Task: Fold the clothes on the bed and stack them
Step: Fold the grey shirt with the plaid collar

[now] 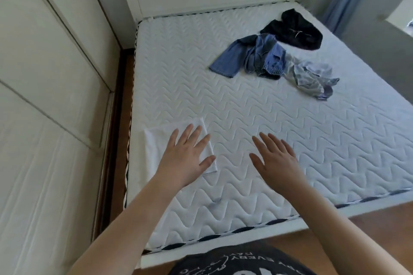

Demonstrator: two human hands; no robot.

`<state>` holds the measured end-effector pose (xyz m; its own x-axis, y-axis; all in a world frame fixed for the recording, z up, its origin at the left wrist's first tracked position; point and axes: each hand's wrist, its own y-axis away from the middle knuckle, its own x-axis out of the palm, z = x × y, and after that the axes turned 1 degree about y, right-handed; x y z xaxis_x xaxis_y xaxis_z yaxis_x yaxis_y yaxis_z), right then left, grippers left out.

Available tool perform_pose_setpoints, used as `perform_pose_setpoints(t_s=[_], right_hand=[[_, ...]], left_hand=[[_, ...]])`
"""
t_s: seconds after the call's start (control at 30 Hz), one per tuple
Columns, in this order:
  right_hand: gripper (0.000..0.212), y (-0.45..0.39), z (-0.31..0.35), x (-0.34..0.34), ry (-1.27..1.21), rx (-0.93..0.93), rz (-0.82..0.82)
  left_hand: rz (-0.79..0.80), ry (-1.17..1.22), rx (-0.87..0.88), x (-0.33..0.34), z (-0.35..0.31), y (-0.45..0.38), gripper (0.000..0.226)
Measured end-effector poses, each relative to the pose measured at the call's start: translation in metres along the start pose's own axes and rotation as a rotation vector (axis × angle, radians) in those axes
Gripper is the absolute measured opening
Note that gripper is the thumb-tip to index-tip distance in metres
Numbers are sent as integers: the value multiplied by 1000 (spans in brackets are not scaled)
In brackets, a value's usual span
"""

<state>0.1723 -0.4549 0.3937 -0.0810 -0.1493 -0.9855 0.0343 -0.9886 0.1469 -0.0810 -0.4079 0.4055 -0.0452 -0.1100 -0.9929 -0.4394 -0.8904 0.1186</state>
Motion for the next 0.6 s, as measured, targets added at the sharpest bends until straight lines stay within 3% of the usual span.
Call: perform_pose_setpoints(t_s=[0.13, 0.33, 0.6], right_hand=[[67, 27, -43, -11, 35, 97, -68], [69, 78, -141, -28, -8, 211, -127], [62, 143, -255, -26, -72, 323, -133]], left_hand=[[-43, -29, 68, -17, -58, -19, 78], [-142, 20, 109, -27, -172, -41, 57], [-86, -4, 251, -24, -306, -66, 60]])
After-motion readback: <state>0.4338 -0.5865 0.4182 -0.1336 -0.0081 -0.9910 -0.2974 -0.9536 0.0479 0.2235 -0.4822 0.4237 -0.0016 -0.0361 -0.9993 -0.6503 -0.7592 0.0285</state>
